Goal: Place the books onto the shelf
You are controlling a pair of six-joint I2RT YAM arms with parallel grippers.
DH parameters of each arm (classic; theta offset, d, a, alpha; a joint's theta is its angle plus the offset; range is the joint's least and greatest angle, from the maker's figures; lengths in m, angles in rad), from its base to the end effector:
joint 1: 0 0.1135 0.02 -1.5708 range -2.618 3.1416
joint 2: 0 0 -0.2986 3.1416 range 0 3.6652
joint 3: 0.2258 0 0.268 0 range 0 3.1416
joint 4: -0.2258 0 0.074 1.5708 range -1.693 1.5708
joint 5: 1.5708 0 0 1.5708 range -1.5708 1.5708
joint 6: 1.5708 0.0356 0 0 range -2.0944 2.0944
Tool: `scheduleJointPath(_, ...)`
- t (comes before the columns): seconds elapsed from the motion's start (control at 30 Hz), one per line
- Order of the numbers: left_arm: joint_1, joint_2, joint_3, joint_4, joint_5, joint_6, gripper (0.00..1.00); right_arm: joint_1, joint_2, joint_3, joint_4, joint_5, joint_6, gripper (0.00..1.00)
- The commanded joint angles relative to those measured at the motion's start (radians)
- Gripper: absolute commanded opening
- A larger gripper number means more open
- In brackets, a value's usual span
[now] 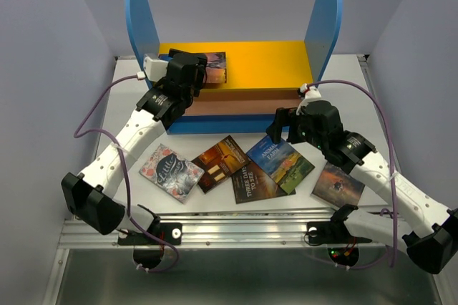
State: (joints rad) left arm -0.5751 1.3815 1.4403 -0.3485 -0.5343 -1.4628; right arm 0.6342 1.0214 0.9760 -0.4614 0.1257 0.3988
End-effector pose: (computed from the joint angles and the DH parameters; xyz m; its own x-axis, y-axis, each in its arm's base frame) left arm 0.2795 -0.1596 0.4521 -0.0841 -0.9651 -0.2479 -0.2320 0.2609 -0.9371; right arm 0.1825 0.1287 0.3632 -0.5543 0.0705 -0.8293 -0.3085 0.9080 0.2834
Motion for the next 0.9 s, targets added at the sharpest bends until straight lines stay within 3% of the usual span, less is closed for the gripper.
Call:
scheduleJointPath(0.0,0.043,-0.027,0.066,0.056,0.083,0.067,0.8,-0.004,-0.003,0.043,0.03,-0.017,-0.017,1.0)
scheduleJointPath(0.2,0.084,0.025,0.199,-0.125,0.148,0.076,0.99,-0.004,-0.006,0.043,0.032,-0.026,-0.017,1.0)
scheduleJointPath(0.87,0.061,-0.027,0.238,-0.314,0.169,-0.019,0.99,-0.004,0.028,0.056,0.032,-0.09,-0.017,1.0)
